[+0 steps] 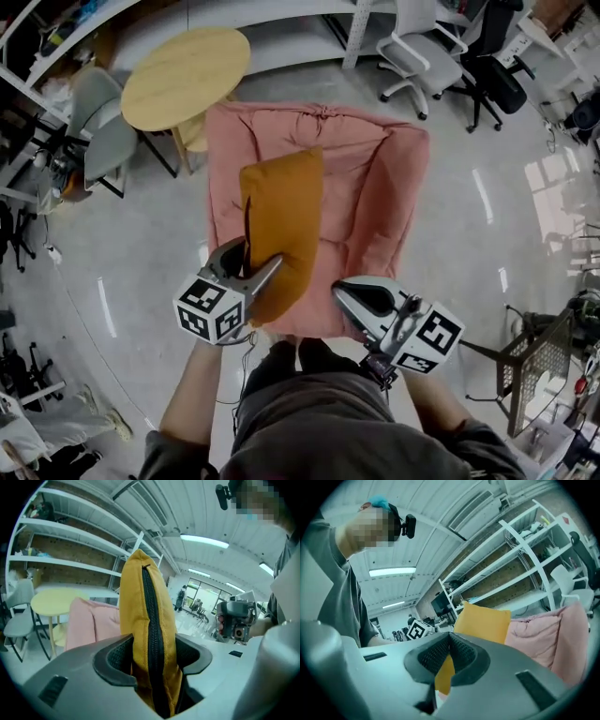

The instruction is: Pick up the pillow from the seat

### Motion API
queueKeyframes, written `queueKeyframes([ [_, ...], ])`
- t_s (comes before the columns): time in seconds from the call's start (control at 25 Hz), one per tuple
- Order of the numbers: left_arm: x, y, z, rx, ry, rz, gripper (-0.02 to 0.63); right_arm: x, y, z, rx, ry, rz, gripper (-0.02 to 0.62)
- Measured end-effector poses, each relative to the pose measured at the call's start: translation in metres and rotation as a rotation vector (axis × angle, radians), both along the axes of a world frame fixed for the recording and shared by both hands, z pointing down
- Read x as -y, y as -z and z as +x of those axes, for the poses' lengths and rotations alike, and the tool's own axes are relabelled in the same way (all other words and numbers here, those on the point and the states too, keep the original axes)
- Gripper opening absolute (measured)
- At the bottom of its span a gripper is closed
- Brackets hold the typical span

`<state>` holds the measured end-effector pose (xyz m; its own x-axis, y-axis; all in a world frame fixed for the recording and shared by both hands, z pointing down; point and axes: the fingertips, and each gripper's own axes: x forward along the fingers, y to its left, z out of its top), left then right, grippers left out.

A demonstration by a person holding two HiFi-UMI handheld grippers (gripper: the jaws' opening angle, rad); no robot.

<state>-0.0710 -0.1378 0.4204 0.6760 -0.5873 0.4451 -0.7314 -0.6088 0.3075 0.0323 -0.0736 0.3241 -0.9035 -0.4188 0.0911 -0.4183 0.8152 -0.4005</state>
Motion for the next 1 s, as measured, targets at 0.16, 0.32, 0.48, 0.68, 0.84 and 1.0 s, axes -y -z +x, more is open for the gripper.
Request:
queueKeyframes([
  [0.16,-0.005,0.059,0.005,-0.001,-0.015,0.113,0.249,0.003,0.038,0.001,0.013,-0.017,0.099,0.012],
  [0.32,-0.016,0.108,0.01,-0.009,-0.022,0.203,0.249,-0.002,0.072,0.006,0.028,-0.028,0.175,0.012],
  [0.48,-0.024,0.148,0.009,-0.03,-0.025,0.27,0.249,0.0,0.103,0.005,0.033,-0.045,0.236,0.012],
  [0.68,-0.036,0.172,0.011,-0.023,-0.021,0.329,0.249,-0.003,0.119,0.005,0.04,-0.047,0.279,0.012],
  [0.84,-0.044,0.181,0.011,-0.024,-0.016,0.342,0.249,-0.009,0.124,0.004,0.028,-0.048,0.292,0.012],
  [1.0,-0.049,0.181,0.008,-0.031,-0.012,0.34,0.249,-0.014,0.123,-0.001,0.017,-0.039,0.289,0.012],
])
